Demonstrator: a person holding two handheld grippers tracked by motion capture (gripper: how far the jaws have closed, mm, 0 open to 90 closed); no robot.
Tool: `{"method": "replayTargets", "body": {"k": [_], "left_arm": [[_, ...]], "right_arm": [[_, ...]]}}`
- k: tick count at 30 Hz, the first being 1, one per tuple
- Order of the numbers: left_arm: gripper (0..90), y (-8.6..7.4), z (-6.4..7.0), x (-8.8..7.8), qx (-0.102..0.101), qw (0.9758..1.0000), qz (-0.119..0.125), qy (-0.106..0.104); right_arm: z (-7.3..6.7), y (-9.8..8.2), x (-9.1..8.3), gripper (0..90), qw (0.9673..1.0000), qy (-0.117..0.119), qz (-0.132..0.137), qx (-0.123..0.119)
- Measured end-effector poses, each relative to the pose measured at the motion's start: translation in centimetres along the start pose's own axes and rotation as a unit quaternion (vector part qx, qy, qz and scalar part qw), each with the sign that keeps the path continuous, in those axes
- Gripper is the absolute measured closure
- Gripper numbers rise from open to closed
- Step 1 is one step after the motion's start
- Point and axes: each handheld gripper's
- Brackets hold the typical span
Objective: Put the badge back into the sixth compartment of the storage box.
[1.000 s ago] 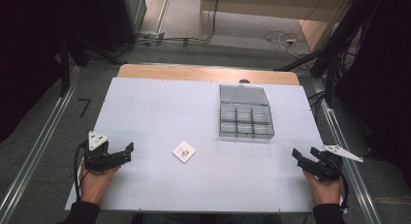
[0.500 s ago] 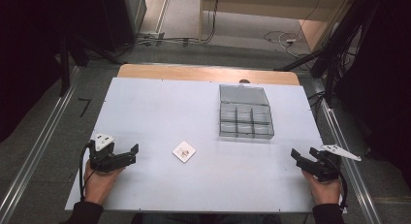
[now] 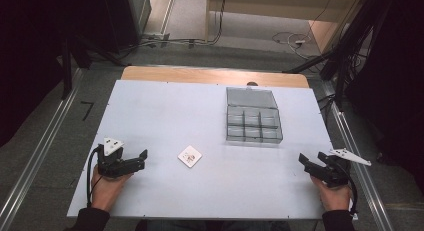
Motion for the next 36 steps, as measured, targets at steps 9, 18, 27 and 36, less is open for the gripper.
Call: {"method": "replayTargets", "body": {"k": [9,18,27,36], "left_arm": [[7.3,0.0,0.9,0.4,0.009,0.9999,-0.003,-0.008],[7.3,0.1,1.5,0.7,0.010,0.9999,-0.002,-0.011],[7.3,0.1,1.9,0.8,0.013,0.9998,-0.004,-0.014],[7.3,0.1,2.4,1.0,0.017,0.9996,-0.007,-0.019]], "right_arm": [[0.0,0.0,0.0,20.1,1.0000,-0.002,0.001,0.000],[-0.1,0.0,0.0,20.1,1.0000,-0.001,0.001,-0.002],[-0.1,0.0,0.0,20.1,1.0000,-0.003,0.001,-0.002],[-0.1,0.0,0.0,20.1,1.0000,-0.002,0.003,0.000]]}}
Point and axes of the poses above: each handheld gripper's, and its own axes: x roughly forward along the jaws, y roughly out of its top, z roughly to its right, and after that the axes turned 7 degrees about -x, right-handed
